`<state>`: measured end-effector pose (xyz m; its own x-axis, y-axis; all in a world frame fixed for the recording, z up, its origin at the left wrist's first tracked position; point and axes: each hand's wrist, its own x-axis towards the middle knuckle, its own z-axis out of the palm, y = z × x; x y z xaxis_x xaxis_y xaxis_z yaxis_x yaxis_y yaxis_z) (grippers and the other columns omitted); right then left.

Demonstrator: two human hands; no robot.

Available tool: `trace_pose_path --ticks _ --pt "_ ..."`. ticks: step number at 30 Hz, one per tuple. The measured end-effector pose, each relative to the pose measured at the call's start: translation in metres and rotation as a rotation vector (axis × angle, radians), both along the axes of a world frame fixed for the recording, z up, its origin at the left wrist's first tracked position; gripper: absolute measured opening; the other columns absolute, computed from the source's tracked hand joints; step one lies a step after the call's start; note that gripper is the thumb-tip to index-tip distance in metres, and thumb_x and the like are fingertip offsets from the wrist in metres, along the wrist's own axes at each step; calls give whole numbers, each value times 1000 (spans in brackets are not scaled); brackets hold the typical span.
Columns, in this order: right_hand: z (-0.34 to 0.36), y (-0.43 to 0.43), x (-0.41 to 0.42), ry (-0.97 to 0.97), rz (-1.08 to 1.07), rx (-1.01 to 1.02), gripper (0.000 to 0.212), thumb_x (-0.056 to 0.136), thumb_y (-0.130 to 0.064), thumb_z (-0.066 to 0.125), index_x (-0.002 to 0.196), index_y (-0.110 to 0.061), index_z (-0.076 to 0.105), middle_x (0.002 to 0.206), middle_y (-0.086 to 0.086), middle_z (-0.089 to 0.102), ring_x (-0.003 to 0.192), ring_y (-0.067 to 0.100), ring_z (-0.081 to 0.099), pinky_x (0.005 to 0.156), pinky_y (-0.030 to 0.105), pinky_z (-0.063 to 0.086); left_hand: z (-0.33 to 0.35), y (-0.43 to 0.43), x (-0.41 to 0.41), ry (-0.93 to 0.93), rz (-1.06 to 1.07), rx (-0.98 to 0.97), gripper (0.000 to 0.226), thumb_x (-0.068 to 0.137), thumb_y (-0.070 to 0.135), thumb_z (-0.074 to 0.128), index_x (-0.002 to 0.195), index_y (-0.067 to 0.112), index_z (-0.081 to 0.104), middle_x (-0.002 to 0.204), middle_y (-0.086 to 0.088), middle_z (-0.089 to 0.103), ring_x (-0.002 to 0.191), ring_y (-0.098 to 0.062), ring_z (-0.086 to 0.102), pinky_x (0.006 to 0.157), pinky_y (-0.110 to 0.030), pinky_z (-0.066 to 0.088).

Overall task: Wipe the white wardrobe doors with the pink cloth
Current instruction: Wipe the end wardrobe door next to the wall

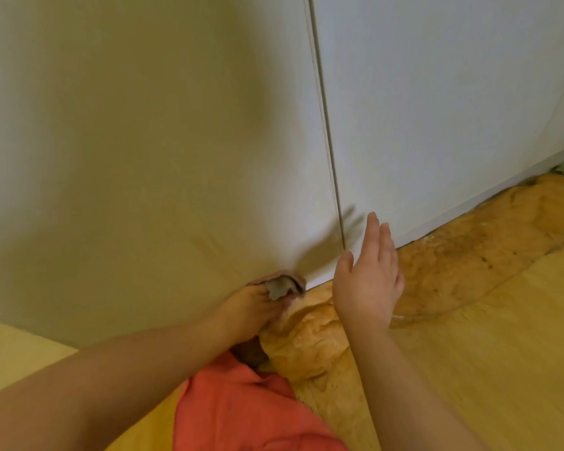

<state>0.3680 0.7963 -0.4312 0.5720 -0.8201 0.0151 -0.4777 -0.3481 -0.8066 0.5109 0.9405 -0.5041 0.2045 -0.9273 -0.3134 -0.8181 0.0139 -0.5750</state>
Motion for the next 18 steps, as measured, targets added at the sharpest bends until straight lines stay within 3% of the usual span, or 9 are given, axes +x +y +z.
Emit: trace_pose_path --ticks 1,2,4,7,9,11,13,16,18 --pt "3 4 5 -9 11 1 60 99 -23 33 148 -34 0 157 -6 2 144 12 2 113 38 6 12 19 -2 -25 -73 21 41 72 39 48 107 37 70 113 21 65 105 2 62 97 -24 35" --pt "4 4 7 -4 21 -21 60 99 -23 33 148 -34 0 157 -6 2 144 12 2 113 38 6 18 28 -3 8 -86 65 40 69 34 41 86 36 77 95 22 70 89 1 67 90 -23 38" --pt "7 5 12 -17 25 -61 60 99 -23 34 148 -33 2 157 -6 3 144 13 4 113 38 7 7 27 9 -22 -193 89 49 66 25 30 73 34 77 84 20 71 81 1 68 84 -20 45" --pt "6 11 12 -30 8 -46 60 98 -23 35 148 -32 4 157 -5 5 144 13 4 113 38 7 0 -22 -6 -157 -169 -52 37 76 34 45 96 31 76 101 17 70 96 -1 65 92 -18 40" --pt "5 17 12 -14 14 -37 60 98 -22 35 148 -33 3 157 -6 4 144 13 4 113 38 6 -12 -33 -2 -163 -92 41 49 76 46 63 121 26 65 119 13 64 111 -6 59 100 -23 33" --pt "3 24 15 14 26 -39 60 99 -23 34 148 -33 2 157 -6 3 144 12 3 113 38 6 -12 -21 2 -184 -56 54 52 81 37 58 131 21 57 128 7 60 117 -11 56 102 -27 29" --pt "2 32 20 20 31 -36 60 98 -22 34 148 -32 2 157 -6 3 144 12 3 113 39 6 0 11 3 -129 -104 33 48 80 20 40 121 21 65 121 6 65 112 -9 60 100 -25 30" --pt "5 47 30 3 47 -52 60 99 -24 34 148 -32 2 157 -6 3 144 12 3 113 38 7 24 70 6 -79 -191 -57 49 72 16 33 93 26 75 98 14 72 94 -7 67 97 -23 34" --pt "8 51 33 -12 68 -67 59 99 -24 33 148 -33 2 157 -6 3 144 11 3 113 37 7 26 110 13 -123 -226 -125 35 89 12 30 106 21 59 90 15 72 99 -13 57 112 -25 19"
